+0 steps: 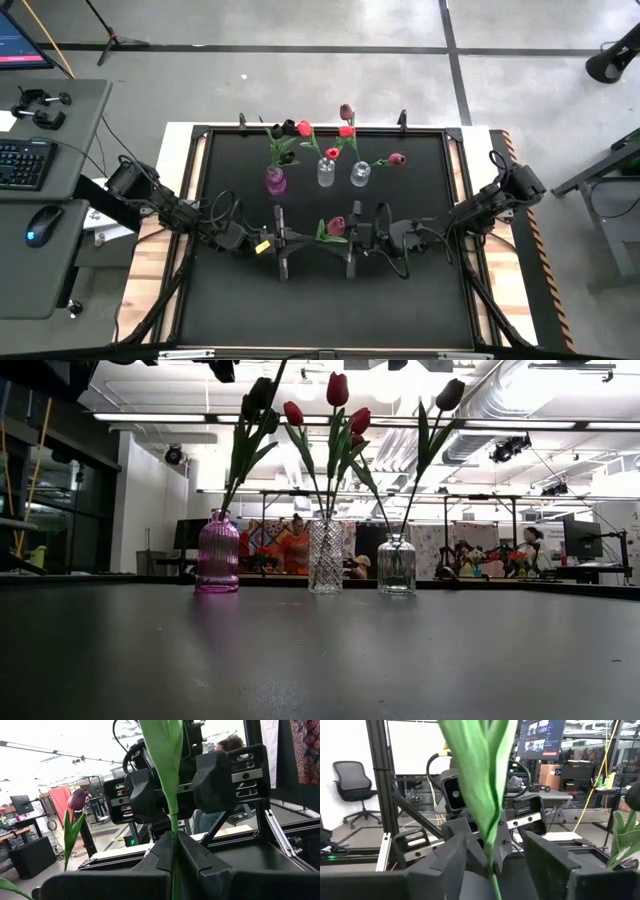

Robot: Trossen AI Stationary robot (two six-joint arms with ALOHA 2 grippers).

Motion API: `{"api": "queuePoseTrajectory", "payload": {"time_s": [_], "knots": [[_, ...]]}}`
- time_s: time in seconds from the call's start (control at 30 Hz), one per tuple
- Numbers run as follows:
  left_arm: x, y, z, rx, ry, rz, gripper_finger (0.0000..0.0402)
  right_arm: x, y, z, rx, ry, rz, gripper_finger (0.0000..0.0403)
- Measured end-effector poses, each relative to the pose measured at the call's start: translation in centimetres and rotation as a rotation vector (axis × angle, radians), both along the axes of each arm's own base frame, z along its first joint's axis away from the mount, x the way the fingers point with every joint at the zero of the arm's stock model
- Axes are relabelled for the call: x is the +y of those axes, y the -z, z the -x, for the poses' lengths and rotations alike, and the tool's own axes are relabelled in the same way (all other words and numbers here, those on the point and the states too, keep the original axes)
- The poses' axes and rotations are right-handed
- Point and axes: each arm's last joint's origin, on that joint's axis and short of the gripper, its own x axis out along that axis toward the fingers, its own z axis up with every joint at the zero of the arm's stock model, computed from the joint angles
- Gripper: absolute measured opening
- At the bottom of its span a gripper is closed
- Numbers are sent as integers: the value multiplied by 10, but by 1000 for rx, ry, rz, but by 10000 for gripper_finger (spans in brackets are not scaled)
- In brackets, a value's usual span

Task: Sort flowers into vase by color
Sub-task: Put the dark red flower into the right transparent vase

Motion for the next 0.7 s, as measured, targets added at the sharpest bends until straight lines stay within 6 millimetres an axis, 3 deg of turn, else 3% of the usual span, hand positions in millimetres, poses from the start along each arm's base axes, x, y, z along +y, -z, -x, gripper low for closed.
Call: {"api": "queuePoseTrajectory", "payload": {"time_s": [0.17,0.47,0.7], "knots": [[4,0,-2,-3,-9,31,0,0,0,0,-2,-4,-5,157],[9,0,-4,-9,26,68,0,0,0,0,-3,-17,-14,70],[9,0,-4,-9,27,68,0,0,0,0,-3,5,-15,56]]}}
